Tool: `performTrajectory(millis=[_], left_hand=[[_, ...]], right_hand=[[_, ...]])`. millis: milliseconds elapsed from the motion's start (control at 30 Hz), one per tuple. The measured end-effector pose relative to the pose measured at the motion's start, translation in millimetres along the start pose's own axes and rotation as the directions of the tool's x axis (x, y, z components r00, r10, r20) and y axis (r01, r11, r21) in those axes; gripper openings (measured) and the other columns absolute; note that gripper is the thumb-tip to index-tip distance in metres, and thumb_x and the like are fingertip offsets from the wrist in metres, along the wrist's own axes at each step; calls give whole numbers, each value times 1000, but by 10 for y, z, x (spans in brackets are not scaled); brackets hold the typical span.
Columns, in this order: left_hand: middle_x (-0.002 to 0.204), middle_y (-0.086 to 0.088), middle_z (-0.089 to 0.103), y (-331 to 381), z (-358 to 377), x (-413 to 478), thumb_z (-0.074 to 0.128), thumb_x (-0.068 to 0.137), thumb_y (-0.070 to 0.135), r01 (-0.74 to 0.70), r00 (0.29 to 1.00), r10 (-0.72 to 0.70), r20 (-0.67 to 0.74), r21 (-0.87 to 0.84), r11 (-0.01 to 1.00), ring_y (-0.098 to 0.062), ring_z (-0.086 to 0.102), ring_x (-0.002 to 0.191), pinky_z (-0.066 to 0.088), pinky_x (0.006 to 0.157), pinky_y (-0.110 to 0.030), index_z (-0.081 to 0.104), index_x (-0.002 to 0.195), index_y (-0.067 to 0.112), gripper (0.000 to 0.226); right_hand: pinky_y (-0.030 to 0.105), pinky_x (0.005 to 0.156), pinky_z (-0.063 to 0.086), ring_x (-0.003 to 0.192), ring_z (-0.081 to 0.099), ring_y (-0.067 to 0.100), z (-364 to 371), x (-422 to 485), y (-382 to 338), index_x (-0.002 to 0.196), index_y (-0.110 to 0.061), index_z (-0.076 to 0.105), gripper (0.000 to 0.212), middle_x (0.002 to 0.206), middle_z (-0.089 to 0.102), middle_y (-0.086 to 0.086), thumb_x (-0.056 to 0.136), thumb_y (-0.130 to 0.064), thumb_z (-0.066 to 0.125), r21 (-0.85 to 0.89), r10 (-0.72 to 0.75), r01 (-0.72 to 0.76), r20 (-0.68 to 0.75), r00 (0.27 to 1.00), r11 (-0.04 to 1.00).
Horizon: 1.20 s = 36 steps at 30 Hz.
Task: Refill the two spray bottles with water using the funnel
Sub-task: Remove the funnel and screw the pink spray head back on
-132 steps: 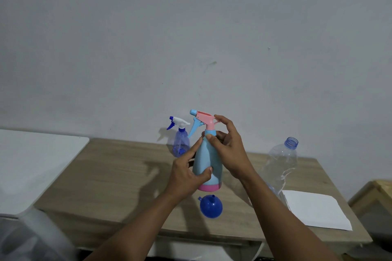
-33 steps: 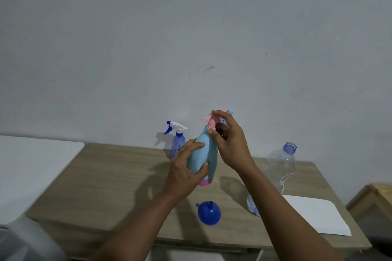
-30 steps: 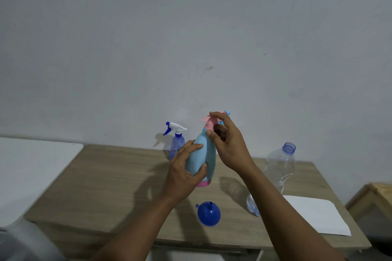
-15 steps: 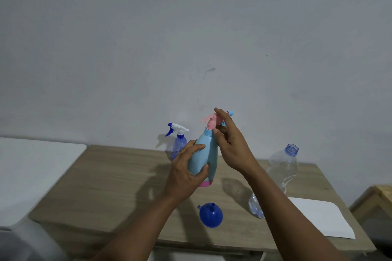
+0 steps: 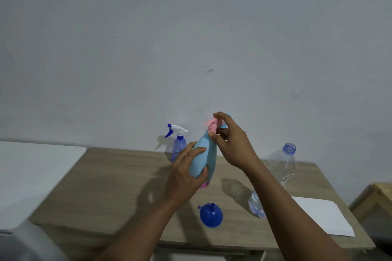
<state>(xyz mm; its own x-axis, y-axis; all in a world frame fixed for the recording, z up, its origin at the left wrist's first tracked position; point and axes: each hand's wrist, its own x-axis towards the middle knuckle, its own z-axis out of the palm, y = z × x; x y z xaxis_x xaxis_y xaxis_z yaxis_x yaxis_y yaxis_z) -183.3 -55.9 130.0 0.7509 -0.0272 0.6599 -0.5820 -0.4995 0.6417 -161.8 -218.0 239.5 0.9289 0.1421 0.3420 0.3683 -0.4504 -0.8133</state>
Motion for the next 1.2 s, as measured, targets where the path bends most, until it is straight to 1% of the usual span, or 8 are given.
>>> performTrajectory(millis=[133,267,400,600,767,900,1067,1200], left_hand=[[142,7,47,24,3,-19,64,81,44,-1,1000,1,8,2,1000,-13,52,125,52,95,-22,50,131,33,53],[143,2,50,64,3,-12,64,84,44,-24,1000,24,2,31,999,-13,53,123,50,94,-17,49,133,32,53],[143,-1,51,75,-24,-22,64,84,43,-30,1000,30,6,51,998,-14,53,124,54,95,-25,50,132,30,52],[143,-5,51,61,-28,-56,64,84,44,-31,999,30,10,90,995,-22,55,122,59,90,-38,49,133,28,54],[142,-8,52,106,-16,-82,62,83,46,-26,1000,25,8,104,994,-23,56,122,60,88,-39,45,134,29,56],[141,-10,53,133,-29,-80,63,83,46,-23,1000,21,17,123,992,-24,57,121,59,90,-37,48,133,25,56],[141,-5,53,121,-9,-114,71,78,45,20,1000,-21,8,104,994,-18,55,121,54,92,-27,44,135,28,65],[129,11,53,170,-22,-66,90,67,30,237,970,-240,-41,-62,969,-7,55,110,48,77,-5,45,135,34,81]], right_hand=[[20,77,57,85,70,8,3,-4,-16,125,-35,50,43,91,73,-7,91,-18,71,66,13,-10,-39,999,998],[20,74,59,83,70,7,-1,-9,-31,119,-34,54,48,92,71,-11,82,-17,81,121,12,-1,-93,996,993],[17,71,56,81,69,9,8,-51,-23,120,-32,55,47,93,72,-5,83,-20,81,137,-9,23,-104,994,990],[28,78,59,86,69,17,19,-68,-45,122,-35,50,44,96,72,-4,90,-14,73,179,12,-9,-20,1000,984],[22,73,57,79,69,15,108,-116,-47,119,-33,57,52,87,71,-10,79,-17,85,230,39,-3,-153,987,973],[20,74,57,81,68,10,96,-124,-12,125,-37,51,50,89,70,-14,85,-25,79,161,18,1,-119,993,987],[17,76,56,87,68,5,80,-129,-51,127,-36,47,52,97,68,-12,88,-20,77,158,21,-11,-60,998,987],[21,73,56,82,67,10,32,-131,-83,125,-32,51,52,96,69,-8,85,-14,79,215,-15,31,-74,997,976]])
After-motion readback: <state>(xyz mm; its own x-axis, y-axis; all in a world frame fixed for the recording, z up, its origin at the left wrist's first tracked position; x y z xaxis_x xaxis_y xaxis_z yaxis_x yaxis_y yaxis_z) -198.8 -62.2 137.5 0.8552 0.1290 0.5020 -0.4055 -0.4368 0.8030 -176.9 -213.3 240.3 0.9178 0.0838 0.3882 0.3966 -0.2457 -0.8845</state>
